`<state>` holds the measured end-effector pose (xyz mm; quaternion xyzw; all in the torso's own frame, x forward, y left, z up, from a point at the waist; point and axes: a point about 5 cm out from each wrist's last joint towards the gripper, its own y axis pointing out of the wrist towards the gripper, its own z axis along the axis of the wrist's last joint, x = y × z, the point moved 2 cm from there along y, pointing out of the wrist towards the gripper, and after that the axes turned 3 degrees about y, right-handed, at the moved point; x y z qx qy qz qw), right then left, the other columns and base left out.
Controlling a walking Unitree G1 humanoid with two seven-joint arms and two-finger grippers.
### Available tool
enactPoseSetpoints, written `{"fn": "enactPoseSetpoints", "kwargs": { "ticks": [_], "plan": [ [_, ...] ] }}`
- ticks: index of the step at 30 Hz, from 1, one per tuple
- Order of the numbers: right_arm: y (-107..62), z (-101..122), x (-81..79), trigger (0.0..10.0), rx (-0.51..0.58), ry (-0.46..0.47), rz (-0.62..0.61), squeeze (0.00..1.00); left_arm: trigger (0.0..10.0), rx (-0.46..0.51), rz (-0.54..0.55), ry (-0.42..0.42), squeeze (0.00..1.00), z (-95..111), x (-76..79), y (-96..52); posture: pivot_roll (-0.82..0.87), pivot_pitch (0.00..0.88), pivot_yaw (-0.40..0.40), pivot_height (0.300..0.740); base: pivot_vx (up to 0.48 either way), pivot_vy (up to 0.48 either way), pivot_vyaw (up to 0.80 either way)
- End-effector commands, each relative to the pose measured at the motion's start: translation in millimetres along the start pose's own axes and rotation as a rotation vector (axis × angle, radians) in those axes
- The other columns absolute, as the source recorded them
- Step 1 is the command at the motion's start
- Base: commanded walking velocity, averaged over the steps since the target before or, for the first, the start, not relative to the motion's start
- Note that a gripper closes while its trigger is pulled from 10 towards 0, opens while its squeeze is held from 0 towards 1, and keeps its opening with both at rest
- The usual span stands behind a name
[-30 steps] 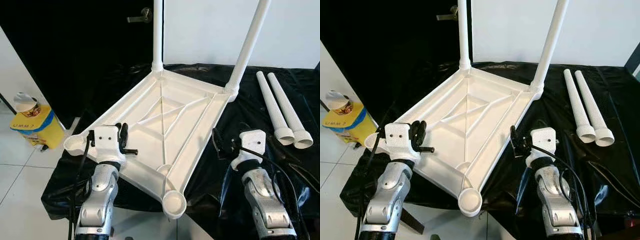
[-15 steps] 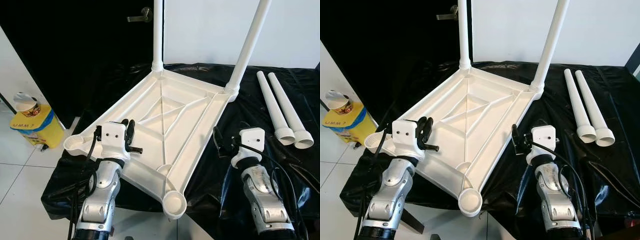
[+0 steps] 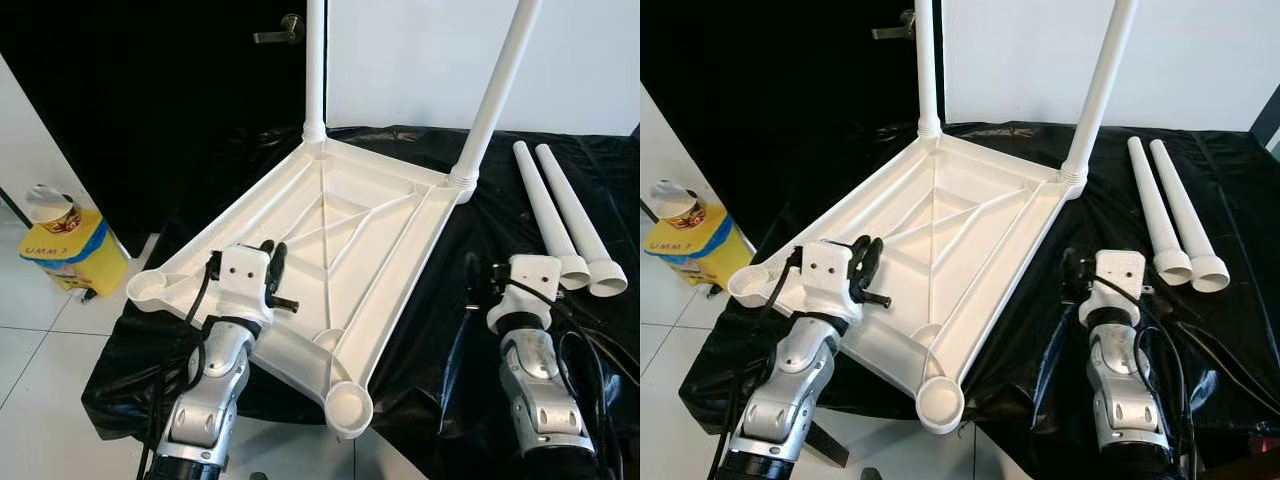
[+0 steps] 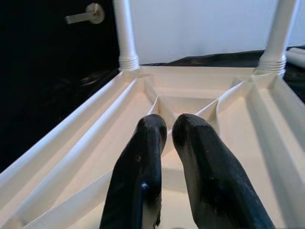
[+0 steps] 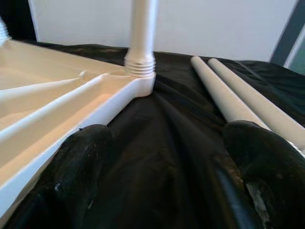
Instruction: Building children table
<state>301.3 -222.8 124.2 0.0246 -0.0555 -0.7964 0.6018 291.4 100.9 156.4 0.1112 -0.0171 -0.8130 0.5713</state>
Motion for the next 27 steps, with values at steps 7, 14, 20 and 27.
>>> {"fn": "enactPoseSetpoints", "kwargs": {
  "ticks": [7,14,20,27],
  "plan": [
    [6.8,-9,27.0,10.0,-0.046,0.103,-0.162,0.00,10.0,0.031,-0.253,-0.020,0.00,15,28.5,5.1,-0.01,0.100,0.027,0.740,0.000,0.000,0.00],
    [5.9,-15,42.2,10.0,-0.049,0.213,-0.230,0.00,10.0,0.029,-0.299,-0.025,0.00,23,32.6,-1.1,0.00,0.150,0.058,0.740,0.000,0.000,0.00],
    [5.0,-16,51.6,10.0,-0.026,0.288,-0.273,0.00,10.0,0.019,-0.304,-0.014,0.00,27,28.4,-6.7,0.03,0.186,0.087,0.740,0.000,0.000,0.00],
    [16.2,-7,61.3,10.0,0.038,0.312,-0.299,0.00,10.0,0.011,-0.311,-0.011,0.00,30,27.9,-10.7,0.04,0.204,0.110,0.740,0.000,0.000,0.00]
  ]
}}
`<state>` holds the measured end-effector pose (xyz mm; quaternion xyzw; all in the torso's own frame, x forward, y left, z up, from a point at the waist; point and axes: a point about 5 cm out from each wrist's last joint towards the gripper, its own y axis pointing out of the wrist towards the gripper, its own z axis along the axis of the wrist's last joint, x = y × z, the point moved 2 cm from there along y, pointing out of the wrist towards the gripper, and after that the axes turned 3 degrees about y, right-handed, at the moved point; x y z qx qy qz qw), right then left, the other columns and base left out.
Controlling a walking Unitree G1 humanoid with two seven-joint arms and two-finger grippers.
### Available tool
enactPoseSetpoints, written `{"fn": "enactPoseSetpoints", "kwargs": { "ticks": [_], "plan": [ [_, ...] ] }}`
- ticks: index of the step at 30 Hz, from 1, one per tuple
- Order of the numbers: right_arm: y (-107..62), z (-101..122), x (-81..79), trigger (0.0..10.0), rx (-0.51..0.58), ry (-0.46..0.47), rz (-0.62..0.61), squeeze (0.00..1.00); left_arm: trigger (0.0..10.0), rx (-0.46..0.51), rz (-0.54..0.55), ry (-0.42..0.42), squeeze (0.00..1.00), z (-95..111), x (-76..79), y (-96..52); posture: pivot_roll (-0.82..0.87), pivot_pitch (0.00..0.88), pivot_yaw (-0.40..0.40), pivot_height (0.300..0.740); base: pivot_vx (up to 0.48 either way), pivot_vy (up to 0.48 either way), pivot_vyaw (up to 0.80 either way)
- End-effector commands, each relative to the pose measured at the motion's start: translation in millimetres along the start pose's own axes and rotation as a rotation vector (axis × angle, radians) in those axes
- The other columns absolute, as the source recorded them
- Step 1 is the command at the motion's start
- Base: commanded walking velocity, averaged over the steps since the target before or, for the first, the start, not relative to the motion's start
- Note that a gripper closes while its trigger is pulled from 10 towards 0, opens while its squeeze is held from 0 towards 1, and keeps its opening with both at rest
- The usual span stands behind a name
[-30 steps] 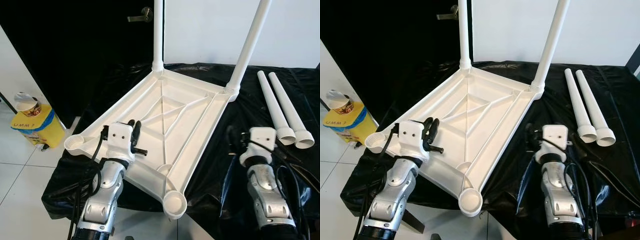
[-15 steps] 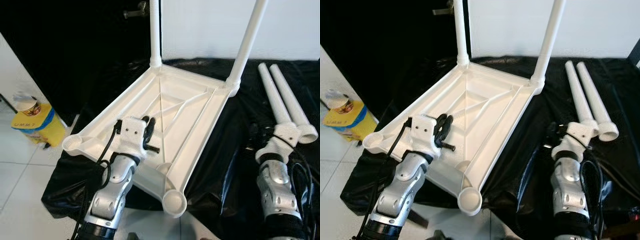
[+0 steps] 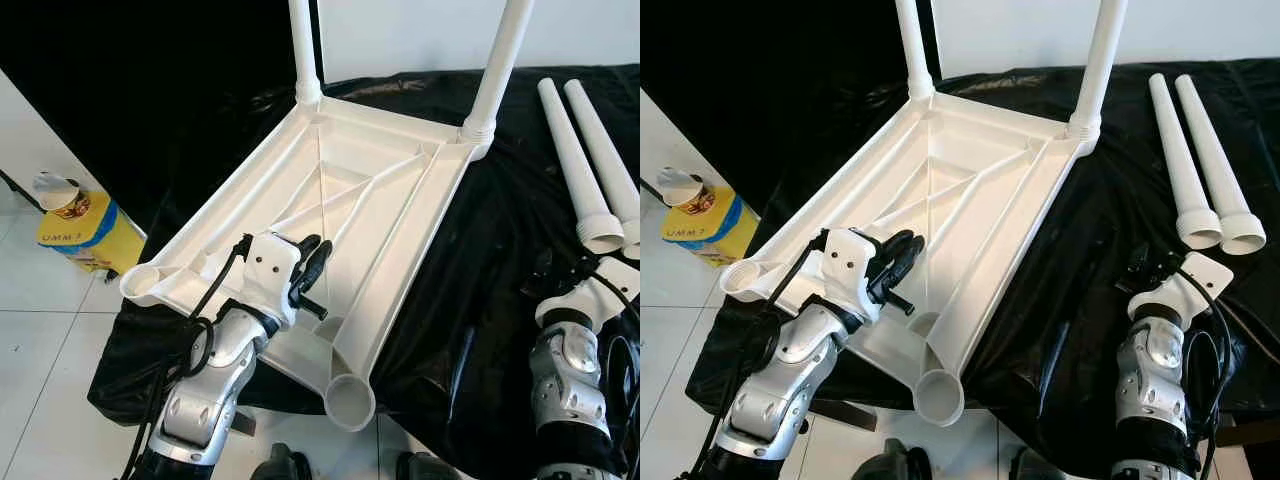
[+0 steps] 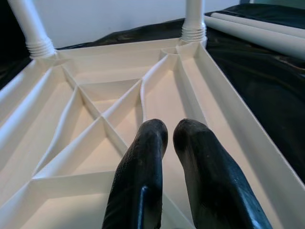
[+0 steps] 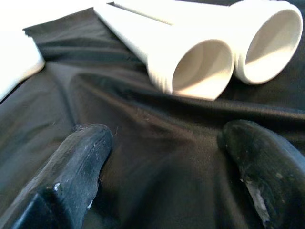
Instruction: Building children table
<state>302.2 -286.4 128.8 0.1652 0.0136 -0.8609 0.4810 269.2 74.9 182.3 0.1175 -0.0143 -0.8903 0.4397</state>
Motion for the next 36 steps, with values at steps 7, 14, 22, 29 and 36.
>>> {"fn": "enactPoseSetpoints", "kwargs": {
  "ticks": [7,14,22,29,36],
  "plan": [
    [16.4,14,-11.8,10.0,0.063,0.030,0.068,0.00,10.0,-0.032,-0.016,-0.005,0.00,-1,0.0,-4.0,0.04,0.212,0.121,0.740,0.000,0.000,0.00],
    [28.1,28,-26.4,10.0,0.111,0.038,0.134,0.00,10.0,-0.040,-0.011,-0.003,0.00,1,-1.1,-5.5,0.05,0.214,0.119,0.740,0.000,0.000,0.00],
    [38.9,29,-28.9,10.0,0.077,0.114,0.134,0.00,10.0,-0.046,0.002,-0.007,0.00,2,-1.8,-7.1,0.06,0.218,0.119,0.740,0.000,0.000,0.00],
    [50.3,22,-31.9,10.0,-0.005,0.116,0.171,0.00,10.0,-0.051,0.005,-0.005,0.00,2,-3.2,-7.7,0.07,0.222,0.126,0.740,0.000,0.000,0.00],
    [59.2,12,-34.1,2.5,-0.070,0.080,0.219,0.00,10.0,-0.061,0.014,0.009,0.00,4,-5.5,-10.5,0.09,0.225,0.134,0.740,0.000,0.000,0.00]
  ]
}}
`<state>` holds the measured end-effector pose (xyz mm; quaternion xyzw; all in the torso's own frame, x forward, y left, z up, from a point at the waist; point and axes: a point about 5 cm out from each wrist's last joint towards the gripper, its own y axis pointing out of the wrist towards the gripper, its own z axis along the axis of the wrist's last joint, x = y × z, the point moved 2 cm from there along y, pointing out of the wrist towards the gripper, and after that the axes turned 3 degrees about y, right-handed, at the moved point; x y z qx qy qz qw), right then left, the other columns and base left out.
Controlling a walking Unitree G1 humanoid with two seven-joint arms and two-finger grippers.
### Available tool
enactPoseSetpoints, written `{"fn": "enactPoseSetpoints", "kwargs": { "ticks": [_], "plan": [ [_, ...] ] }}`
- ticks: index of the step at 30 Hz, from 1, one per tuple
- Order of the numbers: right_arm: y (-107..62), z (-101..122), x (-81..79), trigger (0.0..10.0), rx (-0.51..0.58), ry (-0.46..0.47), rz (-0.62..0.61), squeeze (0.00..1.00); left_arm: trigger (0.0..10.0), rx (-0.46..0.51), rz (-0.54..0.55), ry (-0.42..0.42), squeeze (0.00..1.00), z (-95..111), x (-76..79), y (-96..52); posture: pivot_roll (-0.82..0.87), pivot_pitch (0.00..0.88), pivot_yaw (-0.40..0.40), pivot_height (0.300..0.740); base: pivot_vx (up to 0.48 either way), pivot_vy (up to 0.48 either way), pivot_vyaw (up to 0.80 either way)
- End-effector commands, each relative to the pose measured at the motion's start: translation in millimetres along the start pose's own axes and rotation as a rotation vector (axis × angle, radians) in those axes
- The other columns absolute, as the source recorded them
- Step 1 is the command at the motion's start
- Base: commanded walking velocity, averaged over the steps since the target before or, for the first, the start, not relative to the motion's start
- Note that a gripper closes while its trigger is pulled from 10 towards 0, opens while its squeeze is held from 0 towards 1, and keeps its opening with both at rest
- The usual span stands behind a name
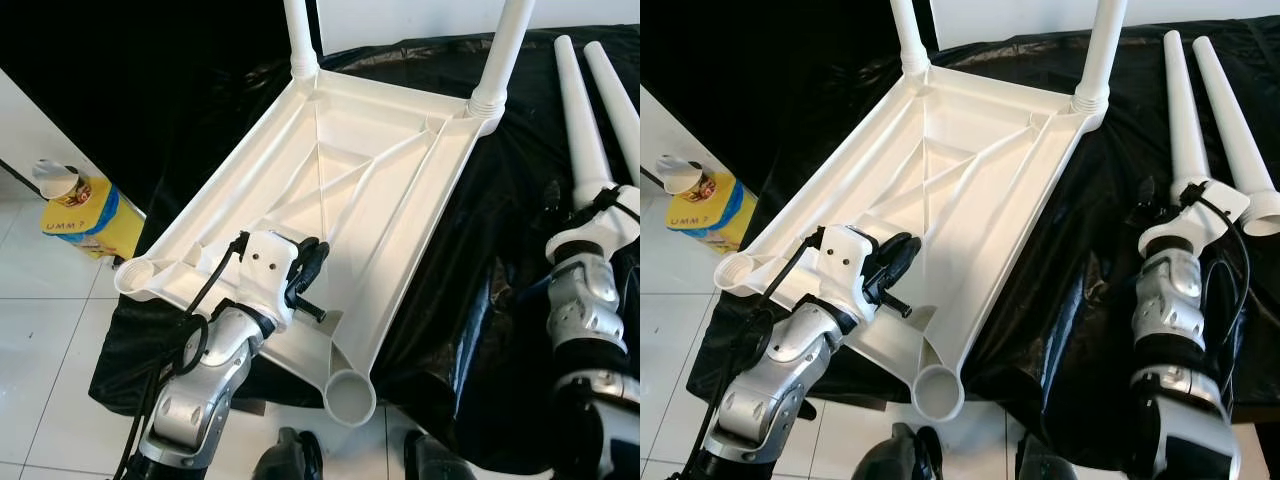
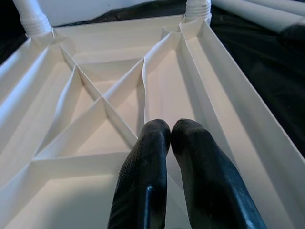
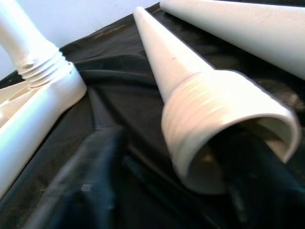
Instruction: Building children table
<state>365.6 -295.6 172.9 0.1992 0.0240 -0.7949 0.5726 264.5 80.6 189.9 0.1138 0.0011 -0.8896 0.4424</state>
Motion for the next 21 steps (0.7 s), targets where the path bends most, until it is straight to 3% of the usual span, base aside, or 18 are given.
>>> {"fn": "enactPoseSetpoints", "kwargs": {
  "ticks": [1,9,21],
  "plan": [
    [-2.3,-14,2.3,0.0,-0.065,-0.002,0.010,0.00,10.0,-0.032,0.015,0.006,0.00,-4,-3.2,-5.0,0.10,0.227,0.135,0.740,0.000,0.000,0.00],
    [5.3,-7,-7.4,0.0,-0.043,-0.033,0.090,0.00,10.0,-0.040,0.032,0.031,0.00,-3,-5.9,-7.7,0.11,0.228,0.139,0.740,0.000,0.000,0.00],
    [4.9,14,-35.6,0.0,0.098,-0.085,0.240,0.00,10.0,-0.026,0.086,0.049,0.00,-2,-12.7,-0.4,0.08,0.181,0.104,0.740,0.000,0.000,0.00]
  ]
}}
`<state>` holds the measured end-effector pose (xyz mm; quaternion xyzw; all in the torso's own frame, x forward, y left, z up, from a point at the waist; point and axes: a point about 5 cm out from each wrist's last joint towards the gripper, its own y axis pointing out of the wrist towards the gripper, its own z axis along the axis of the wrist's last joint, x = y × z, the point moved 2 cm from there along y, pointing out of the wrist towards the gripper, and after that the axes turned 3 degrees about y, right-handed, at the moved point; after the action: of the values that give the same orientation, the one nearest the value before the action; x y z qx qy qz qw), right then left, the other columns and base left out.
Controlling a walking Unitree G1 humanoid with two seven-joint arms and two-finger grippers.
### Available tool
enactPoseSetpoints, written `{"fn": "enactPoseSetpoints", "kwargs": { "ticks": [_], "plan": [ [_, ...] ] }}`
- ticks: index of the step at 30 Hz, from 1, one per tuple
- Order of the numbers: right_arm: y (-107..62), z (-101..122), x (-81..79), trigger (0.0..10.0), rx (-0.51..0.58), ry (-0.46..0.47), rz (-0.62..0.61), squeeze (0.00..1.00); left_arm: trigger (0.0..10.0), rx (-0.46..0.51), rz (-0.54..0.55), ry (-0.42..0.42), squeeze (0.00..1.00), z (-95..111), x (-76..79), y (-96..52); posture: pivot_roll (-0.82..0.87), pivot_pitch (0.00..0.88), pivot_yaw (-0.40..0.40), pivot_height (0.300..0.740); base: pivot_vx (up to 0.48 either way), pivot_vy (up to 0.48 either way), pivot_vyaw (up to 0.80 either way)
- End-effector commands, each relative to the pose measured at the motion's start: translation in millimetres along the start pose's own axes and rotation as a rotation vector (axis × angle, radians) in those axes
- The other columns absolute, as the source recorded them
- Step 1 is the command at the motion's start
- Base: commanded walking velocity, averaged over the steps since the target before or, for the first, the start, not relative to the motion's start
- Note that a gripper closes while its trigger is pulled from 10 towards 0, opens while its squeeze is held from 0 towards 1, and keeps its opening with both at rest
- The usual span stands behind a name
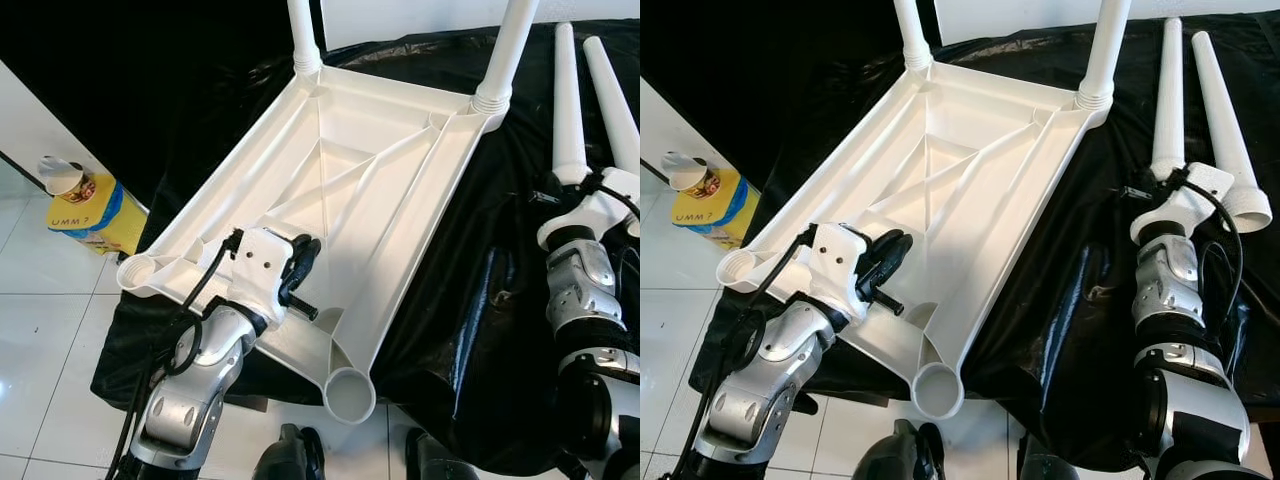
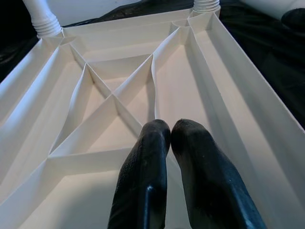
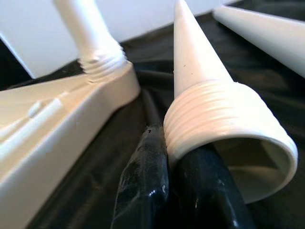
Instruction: Building children table
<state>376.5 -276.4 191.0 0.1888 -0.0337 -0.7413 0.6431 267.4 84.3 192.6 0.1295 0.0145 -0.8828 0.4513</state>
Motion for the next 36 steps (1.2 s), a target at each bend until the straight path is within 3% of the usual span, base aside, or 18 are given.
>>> {"fn": "enactPoseSetpoints", "kwargs": {
  "ticks": [1,6,8,13,14,15,16,17,18,20,26,27,28,29,34,36],
  "plan": [
    [0.5,14,-12.2,10.0,0.083,-0.041,0.052,0.00,10.0,-0.005,0.084,0.005,0.00,-3,-9.7,2.3,0.08,0.173,0.095,0.740,0.000,0.000,0.00],
    [1.3,23,-15.5,10.0,0.123,-0.060,0.060,0.00,10.0,0.004,0.106,-0.002,0.00,-3,-12.2,7.1,0.06,0.156,0.083,0.740,0.000,0.000,0.00],
    [2.7,41,-27.0,10.0,0.204,-0.090,0.088,0.00,10.0,0.030,0.129,-0.014,0.00,-1,-16.3,14.8,0.04,0.120,0.061,0.740,0.000,0.000,0.00],
    [2.8,52,-35.5,10.0,0.251,-0.106,0.112,0.00,10.0,0.048,0.141,-0.025,0.00,2,-18.9,19.2,0.04,0.120,0.061,0.740,0.000,0.000,0.00],
    [4.0,62,-43.7,0.0,0.288,-0.106,0.139,0.00,10.0,0.065,0.150,-0.039,0.00,4,-22.1,23.2,0.03,0.086,0.044,0.740,0.000,0.000,0.00],
    [4.0,62,-43.7,0.0,0.288,-0.106,0.139,0.00,10.0,0.065,0.150,-0.039,0.00,4,-22.1,23.2,0.03,0.086,0.044,0.740,0.000,0.000,0.00],
    [6.1,75,-54.5,10.0,0.332,-0.110,0.170,0.00,10.0,0.083,0.147,-0.074,0.00,7,-25.7,28.4,0.02,0.060,0.037,0.740,0.000,0.000,0.00],
    [6.8,91,-66.6,10.0,0.389,-0.121,0.201,0.00,10.0,0.093,0.140,-0.108,0.00,9,-29.5,32.6,0.02,0.049,0.033,0.740,0.000,0.000,0.00],
    [6.8,91,-66.6,10.0,0.389,-0.121,0.201,0.00,10.0,0.093,0.140,-0.108,0.00,9,-29.5,32.6,0.02,0.049,0.033,0.740,0.000,0.000,0.00],
    [4.9,114,-83.0,10.0,0.475,-0.139,0.243,0.00,10.0,0.112,0.128,-0.161,0.00,11,-36.2,36.9,0.01,0.037,0.030,0.740,0.000,0.000,0.00],
    [-3.5,138,-97.9,10.0,0.581,-0.189,0.282,0.00,10.0,0.157,0.149,-0.182,0.05,19,-51.2,41.2,0.01,0.017,0.019,0.740,0.000,0.000,0.00],
    [-7.0,143,-102.2,10.0,0.609,-0.207,0.295,0.00,10.0,0.165,0.154,-0.184,0.49,21,-55.9,41.8,0.01,0.012,0.019,0.740,0.000,0.000,0.00],
    [-7.0,143,-102.2,10.0,0.609,-0.207,0.295,0.00,10.0,0.165,0.154,-0.184,0.49,21,-55.9,41.8,0.01,0.012,0.019,0.740,0.000,0.000,0.00],
    [-10.4,147,-106.0,10.0,0.628,-0.220,0.311,0.00,10.0,0.181,0.147,-0.197,1.00,23,-59.3,42.2,0.01,0.007,0.017,0.740,0.000,0.000,0.00],
    [-14.6,151,-111.3,10.0,0.645,-0.231,0.340,0.00,10.0,0.207,0.135,-0.226,1.00,26,-62.8,42.6,0.01,0.003,0.017,0.740,0.000,0.000,0.00],
    [-24.3,145,-125.0,10.0,0.626,-0.221,0.421,0.00,10.0,0.257,0.067,-0.327,1.00,38,-63.9,47.7,0.01,0.000,0.013,0.740,0.000,0.000,0.00]
  ]
}}
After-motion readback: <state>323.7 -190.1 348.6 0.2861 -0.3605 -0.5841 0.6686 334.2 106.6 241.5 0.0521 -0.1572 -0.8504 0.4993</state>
